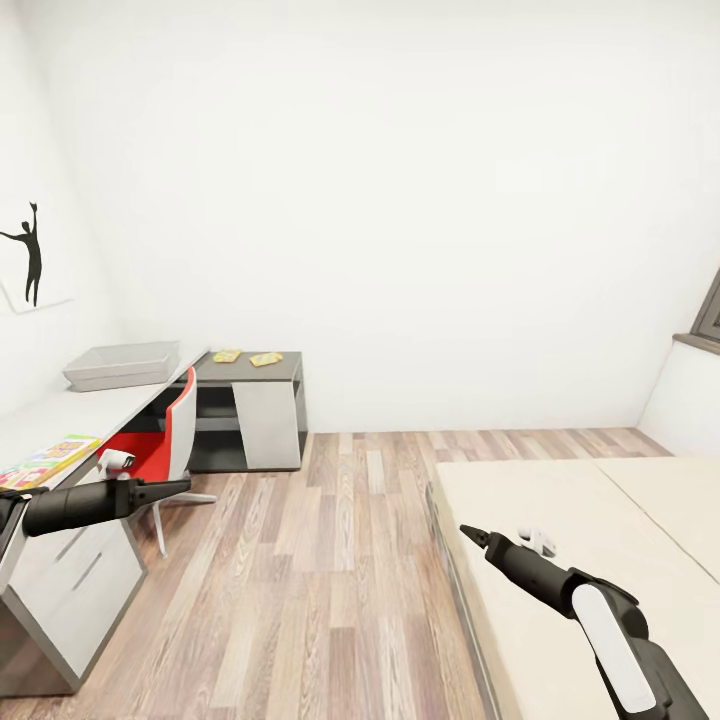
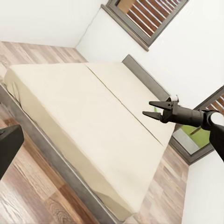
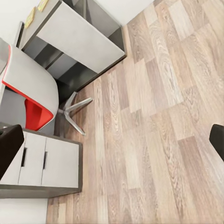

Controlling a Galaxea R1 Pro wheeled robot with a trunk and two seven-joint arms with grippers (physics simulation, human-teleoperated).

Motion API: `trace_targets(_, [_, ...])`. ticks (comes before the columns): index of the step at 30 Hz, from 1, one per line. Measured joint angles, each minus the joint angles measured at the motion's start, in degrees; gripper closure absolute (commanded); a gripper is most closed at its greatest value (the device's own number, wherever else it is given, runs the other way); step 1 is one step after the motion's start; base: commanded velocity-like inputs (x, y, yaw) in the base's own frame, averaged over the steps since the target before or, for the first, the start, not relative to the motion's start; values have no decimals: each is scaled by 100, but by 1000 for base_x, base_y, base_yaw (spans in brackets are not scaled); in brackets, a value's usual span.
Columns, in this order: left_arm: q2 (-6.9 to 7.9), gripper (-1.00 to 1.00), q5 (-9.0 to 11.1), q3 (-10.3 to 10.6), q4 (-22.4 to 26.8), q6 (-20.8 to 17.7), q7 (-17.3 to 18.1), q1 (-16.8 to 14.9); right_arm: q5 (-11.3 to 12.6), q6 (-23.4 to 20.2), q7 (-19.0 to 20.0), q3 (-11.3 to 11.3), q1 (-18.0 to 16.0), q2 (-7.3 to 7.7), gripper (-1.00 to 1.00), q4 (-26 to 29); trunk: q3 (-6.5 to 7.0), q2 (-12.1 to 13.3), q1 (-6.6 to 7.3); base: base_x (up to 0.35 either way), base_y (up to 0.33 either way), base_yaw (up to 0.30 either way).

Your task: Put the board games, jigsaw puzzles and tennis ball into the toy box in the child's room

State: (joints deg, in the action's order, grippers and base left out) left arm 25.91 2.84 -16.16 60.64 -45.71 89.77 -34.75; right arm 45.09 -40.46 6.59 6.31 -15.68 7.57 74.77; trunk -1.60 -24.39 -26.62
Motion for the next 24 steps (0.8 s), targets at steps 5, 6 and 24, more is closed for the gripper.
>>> trace_targets(5, [0, -100, 1, 6, 0, 3, 0, 0, 0, 0, -9, -4, 0, 0, -100, 0, 0, 0, -1, -56, 0, 2])
trace_targets(6, [0, -100, 1, 6, 0, 3, 0, 0, 0, 0, -9, -3, 0, 0, -100, 0, 0, 0, -1, -55, 0, 1])
trace_targets(24, [-1, -100, 0, 6, 0, 0, 0, 0, 0, -4, -5, 0, 0, 0, -100, 0, 0, 0, 0, -74, 0, 0])
